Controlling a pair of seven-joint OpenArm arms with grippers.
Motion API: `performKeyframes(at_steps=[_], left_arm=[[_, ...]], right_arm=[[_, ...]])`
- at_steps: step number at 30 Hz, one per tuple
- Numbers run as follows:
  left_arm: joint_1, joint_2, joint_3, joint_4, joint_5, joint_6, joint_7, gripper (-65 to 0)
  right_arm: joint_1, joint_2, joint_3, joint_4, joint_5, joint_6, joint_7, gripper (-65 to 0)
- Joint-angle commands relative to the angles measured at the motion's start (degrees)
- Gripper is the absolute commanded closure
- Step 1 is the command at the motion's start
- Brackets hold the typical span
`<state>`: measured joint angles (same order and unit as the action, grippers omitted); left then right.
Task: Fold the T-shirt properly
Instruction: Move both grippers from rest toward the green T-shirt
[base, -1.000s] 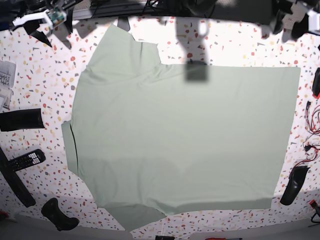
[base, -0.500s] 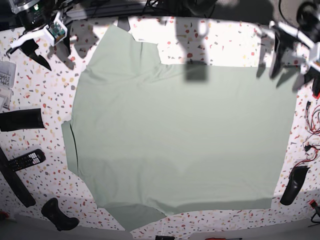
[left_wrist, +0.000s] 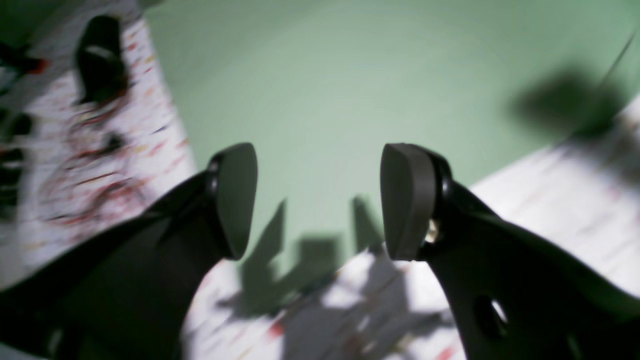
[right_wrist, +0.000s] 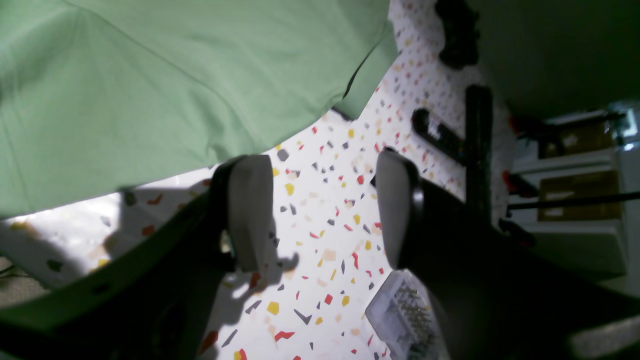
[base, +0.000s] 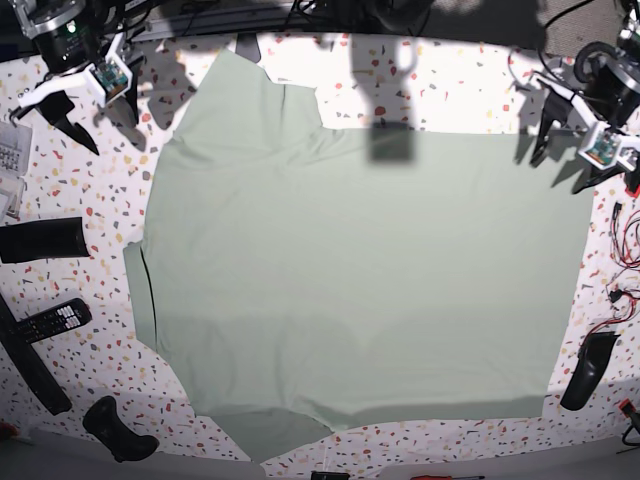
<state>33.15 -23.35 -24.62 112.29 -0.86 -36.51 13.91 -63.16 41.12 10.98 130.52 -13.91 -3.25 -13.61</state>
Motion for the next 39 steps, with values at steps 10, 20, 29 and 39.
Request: performKeyframes(at_steps=[10, 20, 29, 39], left_arm=[[1.7, -16.9, 11.9, -1.0, 10.2, -3.5, -4.2, -35.2], [1.7, -20.4, 23.9, -13.6, 40.1, 10.5, -16.9, -35.2], [-0.1, -20.3, 23.9, -14.9, 39.8, 16.8, -16.4, -35.2], [-6.0, -20.8, 23.9, -25.5, 39.8, 16.8, -16.8, -35.2]], right_arm=[[-1.6, 1.3, 0.3, 0.9, -0.5, -0.7, -2.8, -32.3], [6.6, 1.3, 0.3, 0.9, -0.5, -0.6, -19.8, -32.3], [8.2, 1.3, 0.3, 0.9, 5.7, 0.3, -19.6, -32.3], [8.2, 1.3, 0.3, 0.9, 5.6, 1.2, -19.3, -32.3]])
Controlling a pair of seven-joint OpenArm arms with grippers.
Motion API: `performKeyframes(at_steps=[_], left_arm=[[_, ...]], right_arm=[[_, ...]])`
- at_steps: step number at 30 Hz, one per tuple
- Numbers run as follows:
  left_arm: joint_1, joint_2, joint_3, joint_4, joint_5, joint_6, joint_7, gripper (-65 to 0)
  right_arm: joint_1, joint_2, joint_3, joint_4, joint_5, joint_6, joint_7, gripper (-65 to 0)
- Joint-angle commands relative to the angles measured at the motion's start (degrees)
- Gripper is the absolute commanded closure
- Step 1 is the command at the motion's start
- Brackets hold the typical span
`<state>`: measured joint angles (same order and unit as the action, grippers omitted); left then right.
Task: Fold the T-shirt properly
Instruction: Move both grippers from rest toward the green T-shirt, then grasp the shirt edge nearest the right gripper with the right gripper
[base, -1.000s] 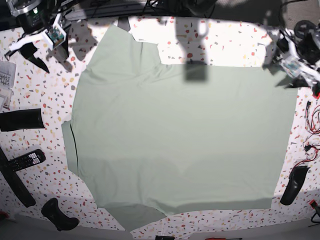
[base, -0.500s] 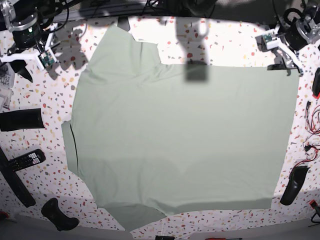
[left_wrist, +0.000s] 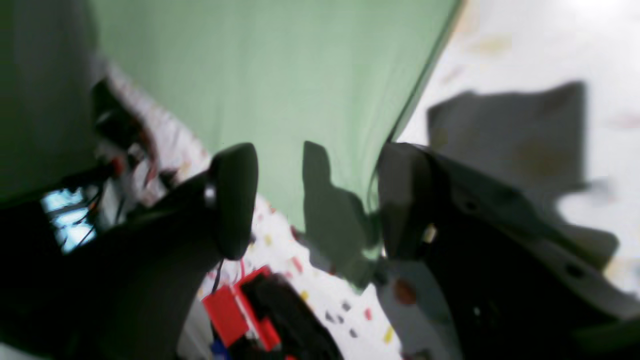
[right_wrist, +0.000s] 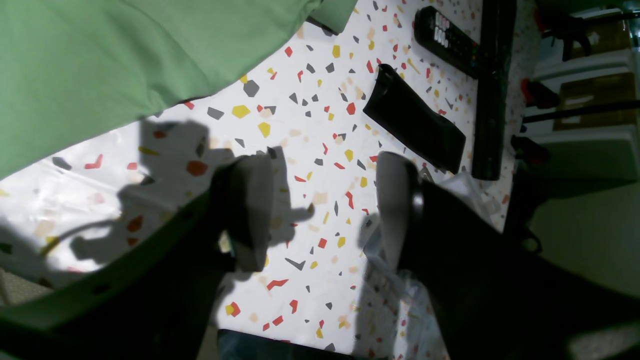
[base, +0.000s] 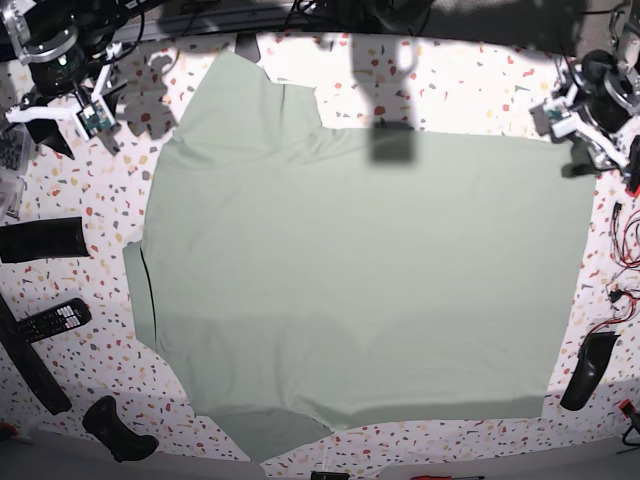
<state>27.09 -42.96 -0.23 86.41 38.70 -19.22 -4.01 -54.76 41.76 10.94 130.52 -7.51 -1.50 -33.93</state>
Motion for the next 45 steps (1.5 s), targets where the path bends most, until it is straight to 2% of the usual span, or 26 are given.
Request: performKeyframes(at_steps=[1, 3, 6, 7, 9, 12, 17, 20, 22, 24, 26, 29, 32, 34, 39, 42, 45], left_arm=[[0.0, -1.4, -0.5, -1.0, 0.3, -0.5, 0.7, -35.1], [0.1, -1.8, -0.5, -2.4, 0.3, -0.5, 0.5, -35.1], [0.4, -2.0, -0.5, -2.6, 0.3, -0.4, 0.9, -34.4], [0.4, -1.9, -0.5, -2.5, 0.3, -0.4, 0.8, -32.0], [0.4, -1.8, -0.5, -1.9, 0.3, -0.5, 0.5, -21.9], [0.4, -1.8, -0.5, -1.0, 0.3, -0.4, 0.3, -1.0], [0.3, -1.8, -0.5, 0.5, 0.3, -0.4, -0.4, 0.0], [0.4, -1.8, -0.5, 1.9, 0.3, -0.5, -0.5, 0.0], [0.3, -1.8, -0.5, 2.6, 0.3, -0.5, -0.6, 0.0], [0.4, -1.8, -0.5, 3.1, 0.3, -0.5, -0.5, 0.0], [0.4, -1.8, -0.5, 3.3, 0.3, -0.4, -0.5, 0.0], [0.4, -1.8, -0.5, 3.3, 0.3, -0.5, -0.5, 0.0], [0.4, -1.8, -0.5, 3.3, 0.3, -0.4, -0.5, 0.0], [0.4, -1.8, -0.5, 3.3, 0.3, -0.5, -0.5, 0.0], [0.4, -1.8, -0.5, 3.3, 0.3, -0.5, -0.5, 0.0], [0.4, -1.8, -0.5, 3.3, 0.3, -0.5, -0.5, 0.0], [0.4, -1.8, -0.5, 3.3, 0.3, -0.4, -0.5, 0.0]], right_arm=[[-0.2, 0.6, 0.4, 0.9, -0.8, -0.6, 1.4, -32.3], [-0.2, 0.7, 0.4, 0.9, -0.8, 0.5, 2.0, -32.3], [-0.2, 0.7, 0.2, 0.9, 0.2, 5.0, 2.0, -32.3], [-0.2, 0.7, 0.2, 0.9, 1.9, 6.8, 2.3, -32.3], [-0.2, 0.6, 0.2, 0.9, 5.3, 11.3, 4.0, -32.3], [-0.2, 0.6, 0.2, 0.9, 6.7, 16.2, 7.8, -32.3], [2.2, 0.6, 0.2, 0.9, 6.7, 18.8, 9.5, -32.3], [4.9, 0.6, -0.2, 0.7, 6.7, 25.3, 10.2, -32.6], [6.6, 0.6, -2.3, 0.5, 6.7, 28.0, 11.3, -32.6], [8.0, 0.6, -6.3, 0.3, 6.0, 28.5, 11.2, -32.6], [9.0, 0.6, -11.4, 0.1, 3.6, 28.6, 10.3, -35.7], [10.3, 0.6, -18.9, -0.4, -3.0, 28.5, 9.9, -44.1], [13.0, 0.5, -25.2, -2.3, -9.1, 28.5, 10.0, -44.7], [15.5, -0.8, -28.4, -4.9, -11.8, 27.8, 9.9, -44.7], [21.9, -6.8, -34.1, -13.8, -13.5, 22.3, 9.9, -44.7], [24.1, -9.8, -37.2, -17.3, -13.3, 22.2, 9.9, -44.7], [24.3, -11.3, -40.2, -17.6, -13.4, 21.9, 9.9, -44.6]])
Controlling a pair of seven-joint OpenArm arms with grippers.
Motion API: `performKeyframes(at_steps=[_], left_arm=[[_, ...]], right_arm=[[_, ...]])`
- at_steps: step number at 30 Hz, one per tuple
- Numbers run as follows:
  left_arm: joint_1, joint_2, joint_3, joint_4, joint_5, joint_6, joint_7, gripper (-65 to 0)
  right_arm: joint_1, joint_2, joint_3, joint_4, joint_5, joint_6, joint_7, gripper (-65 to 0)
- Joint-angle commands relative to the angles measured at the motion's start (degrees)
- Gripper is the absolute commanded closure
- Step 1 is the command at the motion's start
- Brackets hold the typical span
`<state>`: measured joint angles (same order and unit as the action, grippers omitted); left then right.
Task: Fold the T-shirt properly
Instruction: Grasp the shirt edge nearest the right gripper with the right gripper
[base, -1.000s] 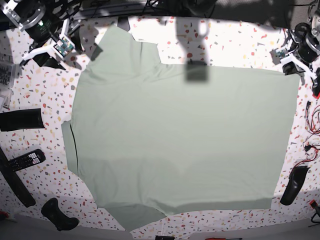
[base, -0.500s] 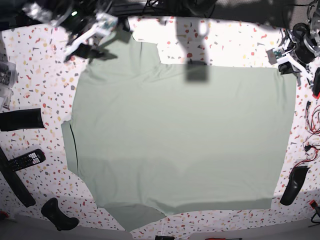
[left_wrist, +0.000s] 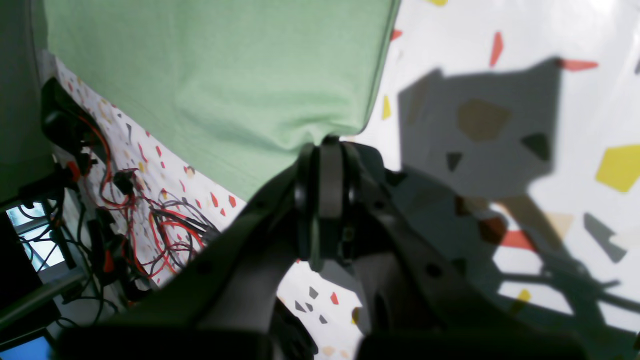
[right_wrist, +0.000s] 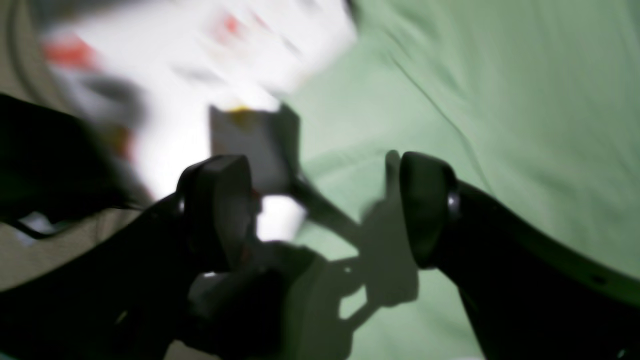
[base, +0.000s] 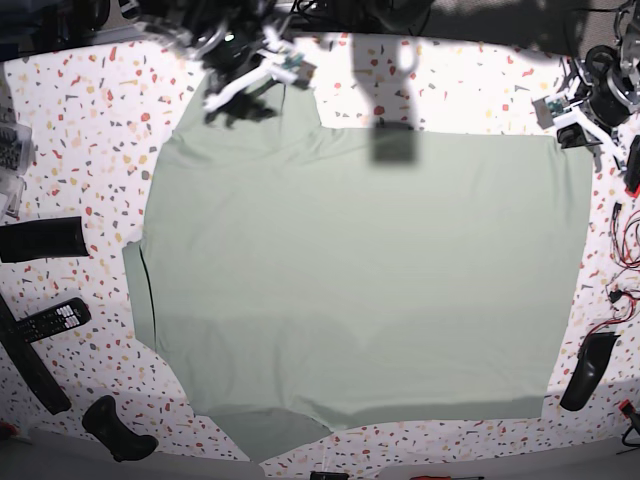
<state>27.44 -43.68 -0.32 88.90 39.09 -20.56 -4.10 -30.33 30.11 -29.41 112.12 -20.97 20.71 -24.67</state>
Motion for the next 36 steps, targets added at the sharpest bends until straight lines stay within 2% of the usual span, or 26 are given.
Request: performKeyframes(at_steps=[1, 6, 9, 11, 16, 20, 22, 24, 27, 28, 33, 36], left_arm=[[0.0, -1.1, -0.4, 0.8, -0.1, 0.9, -0.5, 0.0], [0.0, -1.1, -0.4, 0.8, -0.1, 0.9, -0.5, 0.0], [0.0, -1.1, -0.4, 0.8, -0.1, 0.9, -0.5, 0.0], [0.0, -1.1, -0.4, 0.8, -0.1, 0.9, -0.5, 0.0], [0.0, -1.1, -0.4, 0.8, -0.1, 0.9, -0.5, 0.0], [0.0, -1.1, -0.4, 0.8, -0.1, 0.9, -0.5, 0.0], [0.0, -1.1, -0.4, 0.8, -0.1, 0.9, -0.5, 0.0], [0.0, -1.1, -0.4, 0.8, -0.1, 0.9, -0.5, 0.0], [0.0, -1.1, -0.4, 0.8, -0.1, 0.9, -0.5, 0.0], [0.0, -1.1, -0.4, 0.8, -0.1, 0.9, -0.5, 0.0], [0.0, -1.1, -0.4, 0.8, -0.1, 0.9, -0.5, 0.0], [0.0, -1.1, -0.4, 0.8, -0.1, 0.9, -0.5, 0.0]], right_arm=[[-0.1, 0.0, -0.4, 0.8, -0.1, -1.3, 0.6, -44.5], [-0.1, -0.7, -0.8, 0.8, -0.2, -6.9, -4.4, -44.5], [-0.2, -0.7, -0.8, 0.8, -3.8, -8.9, -9.0, -44.5], [-0.2, -0.7, -0.8, 0.8, -6.6, -11.0, -9.9, -44.5], [-0.2, -0.8, -0.8, 0.8, -7.5, -11.7, -10.6, -44.5], [-0.2, -0.7, -0.8, 0.8, -7.6, -16.1, -14.7, -44.4], [-0.2, -0.7, -0.8, 0.7, -7.3, -16.5, -16.3, -43.8], [-0.2, -0.7, -0.8, 0.7, -7.3, -16.5, -17.1, -38.3], [-0.2, -0.7, -0.8, 0.7, -7.3, -16.5, -17.3, -23.6], [-0.2, -0.7, -0.8, 0.7, -7.3, -16.5, -17.3, -20.4], [-0.2, -0.7, -0.8, 0.7, -7.4, -16.5, -17.4, -17.5], [-0.2, -0.7, -0.8, 0.7, -7.4, -16.5, -17.4, -1.6]])
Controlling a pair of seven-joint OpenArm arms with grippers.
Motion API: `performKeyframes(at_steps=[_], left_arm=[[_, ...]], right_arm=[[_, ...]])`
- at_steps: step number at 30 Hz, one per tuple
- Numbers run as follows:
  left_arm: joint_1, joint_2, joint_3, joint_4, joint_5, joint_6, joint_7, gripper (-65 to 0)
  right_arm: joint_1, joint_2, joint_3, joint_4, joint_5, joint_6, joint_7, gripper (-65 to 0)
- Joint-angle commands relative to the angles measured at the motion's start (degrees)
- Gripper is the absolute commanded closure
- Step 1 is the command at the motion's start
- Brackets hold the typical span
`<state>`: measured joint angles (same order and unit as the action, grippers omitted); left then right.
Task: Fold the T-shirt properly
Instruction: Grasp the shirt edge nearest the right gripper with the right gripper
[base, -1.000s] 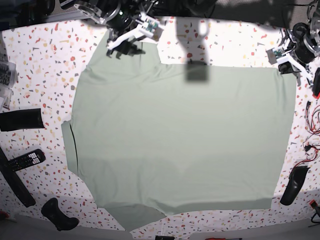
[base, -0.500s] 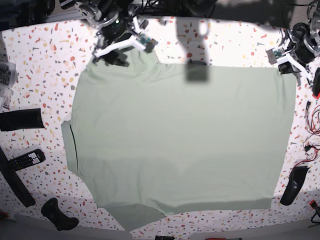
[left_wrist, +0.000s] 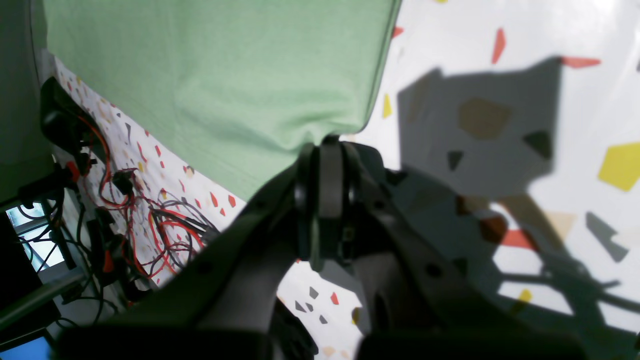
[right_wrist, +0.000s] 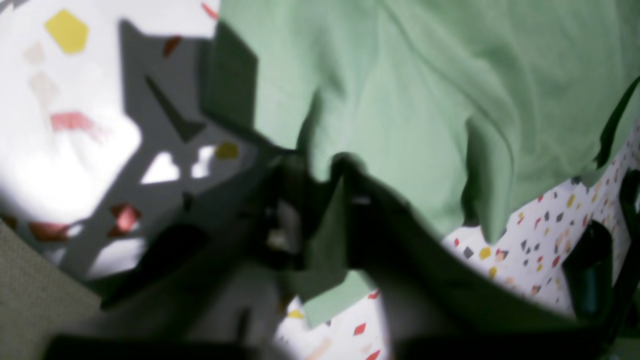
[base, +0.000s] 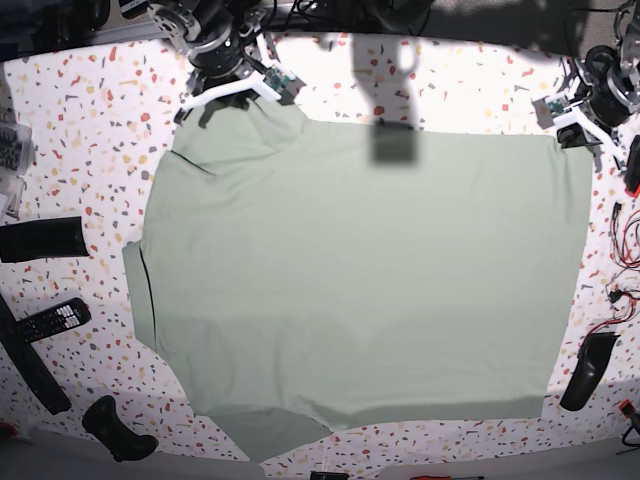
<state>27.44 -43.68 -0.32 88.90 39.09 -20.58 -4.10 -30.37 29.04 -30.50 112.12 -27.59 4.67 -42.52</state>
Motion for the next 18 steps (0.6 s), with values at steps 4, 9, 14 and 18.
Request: performKeyframes(at_steps=[4, 9, 14, 18], left_arm=[[0.0, -1.1, -0.4, 0.8, -0.1, 0.9, -0.5, 0.0], [0.0, -1.1, -0.4, 0.8, -0.1, 0.9, -0.5, 0.0], [-0.2, -1.1, -0.4, 0.8, -0.1, 1.0, -0.5, 0.0], [-0.9, -1.1, -0.4, 0.8, -0.1, 1.0, -0.5, 0.0]], right_arm=[[-0.1, 0.3, 0.3, 0.7, -0.8, -0.4, 0.4, 0.0], [-0.1, 0.3, 0.3, 0.7, -0.8, -0.4, -1.5, 0.0], [-0.1, 0.3, 0.3, 2.9, -5.5, -0.5, -2.4, 0.0], [-0.1, 0.4, 0.3, 7.2, -7.1, -0.5, -2.5, 0.0]])
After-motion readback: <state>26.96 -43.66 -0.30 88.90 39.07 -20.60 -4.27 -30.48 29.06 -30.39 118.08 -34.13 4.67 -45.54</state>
